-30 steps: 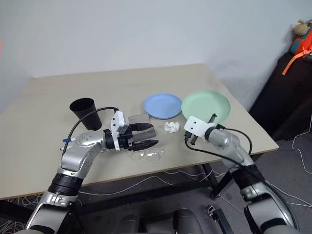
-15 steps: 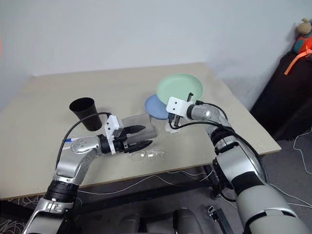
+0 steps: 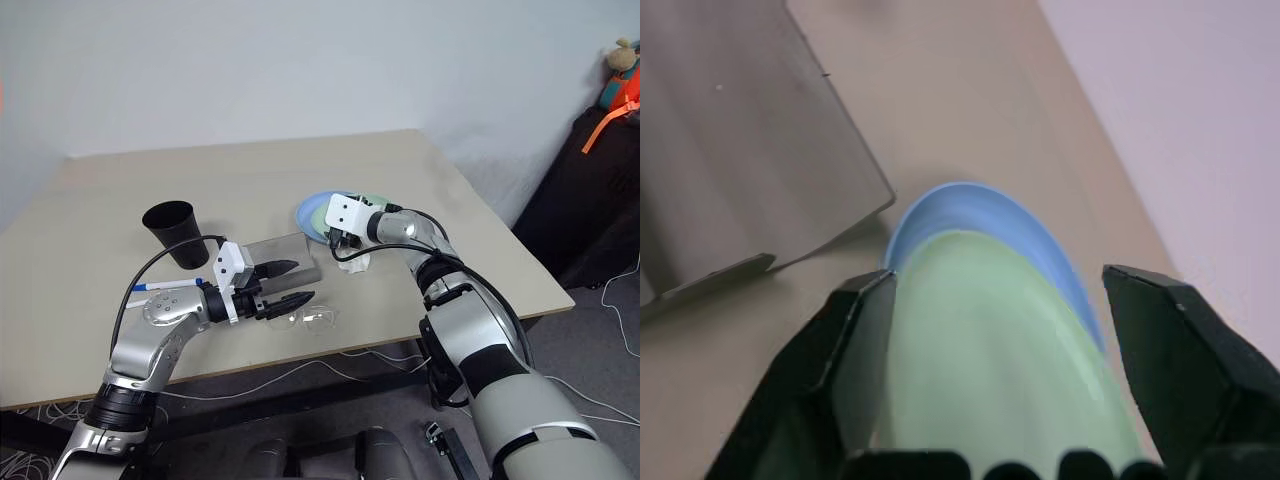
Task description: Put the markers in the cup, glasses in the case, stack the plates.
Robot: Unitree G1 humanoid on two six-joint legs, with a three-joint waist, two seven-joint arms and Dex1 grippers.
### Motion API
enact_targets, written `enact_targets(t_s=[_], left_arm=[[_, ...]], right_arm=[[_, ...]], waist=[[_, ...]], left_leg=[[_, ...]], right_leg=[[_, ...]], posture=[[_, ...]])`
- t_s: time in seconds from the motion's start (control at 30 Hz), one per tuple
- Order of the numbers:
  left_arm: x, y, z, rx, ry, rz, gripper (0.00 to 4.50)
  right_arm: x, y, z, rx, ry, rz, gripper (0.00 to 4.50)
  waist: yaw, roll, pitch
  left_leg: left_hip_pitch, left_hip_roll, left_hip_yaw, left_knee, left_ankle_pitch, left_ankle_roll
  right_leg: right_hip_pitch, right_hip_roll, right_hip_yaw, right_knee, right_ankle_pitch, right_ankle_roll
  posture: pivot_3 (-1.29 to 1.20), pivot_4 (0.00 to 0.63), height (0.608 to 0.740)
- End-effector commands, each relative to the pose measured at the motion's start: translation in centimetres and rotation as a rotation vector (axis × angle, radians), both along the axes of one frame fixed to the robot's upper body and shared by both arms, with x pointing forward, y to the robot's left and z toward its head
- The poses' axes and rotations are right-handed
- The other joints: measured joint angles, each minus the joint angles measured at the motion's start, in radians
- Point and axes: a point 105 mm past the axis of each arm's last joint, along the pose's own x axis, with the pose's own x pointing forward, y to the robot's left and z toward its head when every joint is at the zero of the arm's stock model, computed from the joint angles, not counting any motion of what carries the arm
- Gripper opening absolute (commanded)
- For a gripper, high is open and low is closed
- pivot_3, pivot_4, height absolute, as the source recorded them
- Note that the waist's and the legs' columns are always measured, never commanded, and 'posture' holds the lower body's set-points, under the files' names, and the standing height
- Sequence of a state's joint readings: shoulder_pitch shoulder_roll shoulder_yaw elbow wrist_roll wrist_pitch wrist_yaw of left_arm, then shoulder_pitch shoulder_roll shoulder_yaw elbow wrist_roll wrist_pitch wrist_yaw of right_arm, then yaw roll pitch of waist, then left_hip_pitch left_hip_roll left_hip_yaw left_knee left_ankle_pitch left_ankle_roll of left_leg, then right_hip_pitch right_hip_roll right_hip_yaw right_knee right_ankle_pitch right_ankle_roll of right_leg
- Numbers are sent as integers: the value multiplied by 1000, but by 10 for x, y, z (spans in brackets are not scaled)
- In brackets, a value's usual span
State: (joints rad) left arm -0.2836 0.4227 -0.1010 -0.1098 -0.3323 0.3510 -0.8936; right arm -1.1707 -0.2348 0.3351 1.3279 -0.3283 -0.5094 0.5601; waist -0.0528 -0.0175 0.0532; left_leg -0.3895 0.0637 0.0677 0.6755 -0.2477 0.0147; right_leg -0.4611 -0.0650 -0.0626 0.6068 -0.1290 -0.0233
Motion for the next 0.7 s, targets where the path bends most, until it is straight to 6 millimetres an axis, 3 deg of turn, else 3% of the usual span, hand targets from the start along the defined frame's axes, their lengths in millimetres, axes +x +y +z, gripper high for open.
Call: enact_targets(t_s=[0.03, 0.2, 0.43, 0.6, 0.7], left_arm=[[1, -3, 13, -16, -45, -19, 3726], [3, -4, 15, -12, -48, -29, 3726], [9, 5, 14, 8, -41, -23, 3726], [17, 15, 16, 31, -51, -2, 3726], [19, 19, 17, 36, -54, 3, 3726]], right_arm=[[6, -7, 30, 52, -96, -4, 3411], [3, -26, 33, 150, -25, -2, 3411], [-12, -48, 10, 293, 266, 18, 3411], [-21, -56, -14, 352, 437, -22, 4477], [-22, -58, -27, 433, 550, -101, 4477]], waist=[[1, 0, 0], [0, 0, 0], [-1, 0, 0], [0, 0, 0], [0, 1, 0]], left_leg=[[0, 0, 0, 0, 0, 0], [0, 0, 0, 0, 0, 0], [4, 0, 1, 0, 0, 0], [7, 0, 1, -1, 0, 0], [7, 0, 1, -1, 0, 0]], right_leg=[[0, 0, 0, 0, 0, 0], [0, 0, 0, 0, 0, 0], [3, 0, 1, 0, 0, 0], [4, 1, 3, 2, -1, -2], [4, 1, 3, 2, -1, -2]], posture=[[0, 0, 740], [0, 0, 740], [0, 0, 740], [0, 0, 740], [0, 0, 740]])
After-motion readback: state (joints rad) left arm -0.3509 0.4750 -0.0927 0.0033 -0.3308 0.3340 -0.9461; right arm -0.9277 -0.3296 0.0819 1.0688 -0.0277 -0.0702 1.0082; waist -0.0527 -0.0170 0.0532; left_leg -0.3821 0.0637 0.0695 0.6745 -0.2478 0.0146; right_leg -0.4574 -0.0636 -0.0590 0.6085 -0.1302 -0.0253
